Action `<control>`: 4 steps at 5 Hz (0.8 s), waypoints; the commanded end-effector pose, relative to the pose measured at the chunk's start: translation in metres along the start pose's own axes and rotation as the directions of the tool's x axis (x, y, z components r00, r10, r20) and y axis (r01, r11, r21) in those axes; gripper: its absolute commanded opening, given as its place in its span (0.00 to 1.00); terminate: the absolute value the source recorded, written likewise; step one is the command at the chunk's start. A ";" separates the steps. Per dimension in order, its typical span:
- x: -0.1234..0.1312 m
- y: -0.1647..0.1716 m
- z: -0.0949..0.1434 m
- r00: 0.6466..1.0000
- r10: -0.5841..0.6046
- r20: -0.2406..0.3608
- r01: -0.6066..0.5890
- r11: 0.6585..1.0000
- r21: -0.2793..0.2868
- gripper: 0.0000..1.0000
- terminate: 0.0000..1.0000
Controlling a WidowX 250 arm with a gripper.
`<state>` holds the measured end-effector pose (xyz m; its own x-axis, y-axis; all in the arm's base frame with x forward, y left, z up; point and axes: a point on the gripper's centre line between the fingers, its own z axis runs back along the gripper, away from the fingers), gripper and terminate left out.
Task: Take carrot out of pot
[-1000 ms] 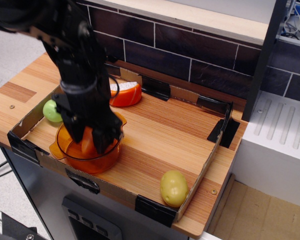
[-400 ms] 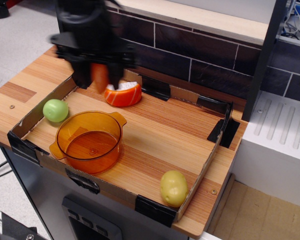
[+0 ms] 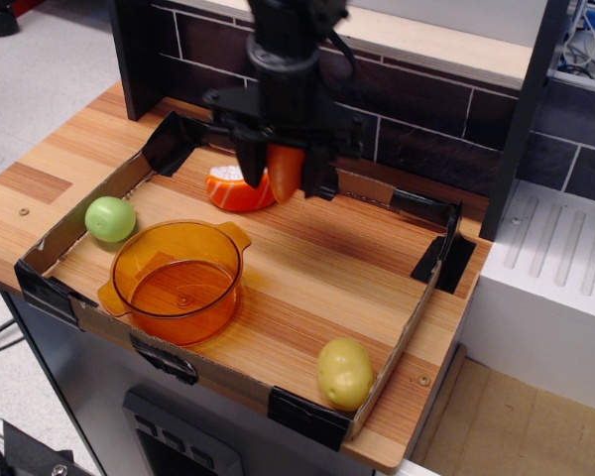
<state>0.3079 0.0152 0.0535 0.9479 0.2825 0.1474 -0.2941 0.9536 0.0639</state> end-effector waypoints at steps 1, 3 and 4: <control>0.004 -0.007 -0.022 1.000 -0.020 -0.018 0.021 0.999 0.035 0.00 0.00; -0.001 -0.016 -0.040 0.998 -0.033 -0.052 0.035 0.999 0.036 0.00 0.00; -0.003 -0.017 -0.037 0.997 -0.035 -0.064 0.037 0.999 0.026 1.00 0.00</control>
<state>0.3057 -0.0005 0.0016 0.9652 0.2595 0.0314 -0.2614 0.9592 0.1081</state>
